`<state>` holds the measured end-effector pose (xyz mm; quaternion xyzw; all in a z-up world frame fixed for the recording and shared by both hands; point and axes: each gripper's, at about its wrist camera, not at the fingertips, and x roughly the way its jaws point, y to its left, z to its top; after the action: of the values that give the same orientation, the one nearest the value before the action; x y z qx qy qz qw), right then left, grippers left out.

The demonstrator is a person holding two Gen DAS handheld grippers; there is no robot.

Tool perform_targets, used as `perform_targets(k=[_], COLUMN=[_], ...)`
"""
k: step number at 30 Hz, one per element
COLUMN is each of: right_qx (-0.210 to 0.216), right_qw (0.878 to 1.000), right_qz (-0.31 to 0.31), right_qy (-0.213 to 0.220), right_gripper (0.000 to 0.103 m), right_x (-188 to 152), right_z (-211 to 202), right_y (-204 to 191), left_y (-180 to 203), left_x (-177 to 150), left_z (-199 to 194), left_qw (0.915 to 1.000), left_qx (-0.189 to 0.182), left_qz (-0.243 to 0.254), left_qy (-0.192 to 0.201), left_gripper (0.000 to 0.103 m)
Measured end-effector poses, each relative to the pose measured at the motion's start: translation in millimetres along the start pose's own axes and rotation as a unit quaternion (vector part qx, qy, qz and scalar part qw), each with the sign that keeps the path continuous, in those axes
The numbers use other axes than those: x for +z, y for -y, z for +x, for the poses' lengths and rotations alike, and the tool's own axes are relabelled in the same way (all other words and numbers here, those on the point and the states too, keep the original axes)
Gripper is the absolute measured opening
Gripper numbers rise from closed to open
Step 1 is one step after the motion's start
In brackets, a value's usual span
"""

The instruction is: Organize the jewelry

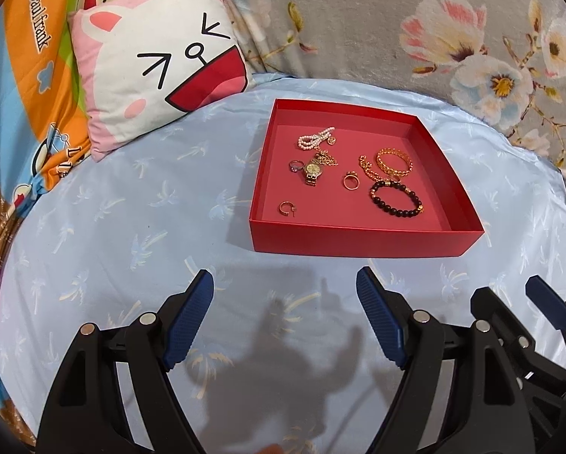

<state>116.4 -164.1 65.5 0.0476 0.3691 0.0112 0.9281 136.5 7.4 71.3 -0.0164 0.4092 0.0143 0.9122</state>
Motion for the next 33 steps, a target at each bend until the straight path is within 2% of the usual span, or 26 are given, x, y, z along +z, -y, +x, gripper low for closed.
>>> perform_targets(k=[33], right_qx=[0.001], right_qw=[1.0], right_qz=[0.008], right_qy=[0.006], right_gripper=[0.078], right_x=[0], right_z=[-6], right_y=[7], left_y=[11], left_x=[0], left_z=[-16], left_qw=[0.9992], left_qx=[0.028], left_qz=[0.014], left_qy=[0.024], left_gripper=[0.075])
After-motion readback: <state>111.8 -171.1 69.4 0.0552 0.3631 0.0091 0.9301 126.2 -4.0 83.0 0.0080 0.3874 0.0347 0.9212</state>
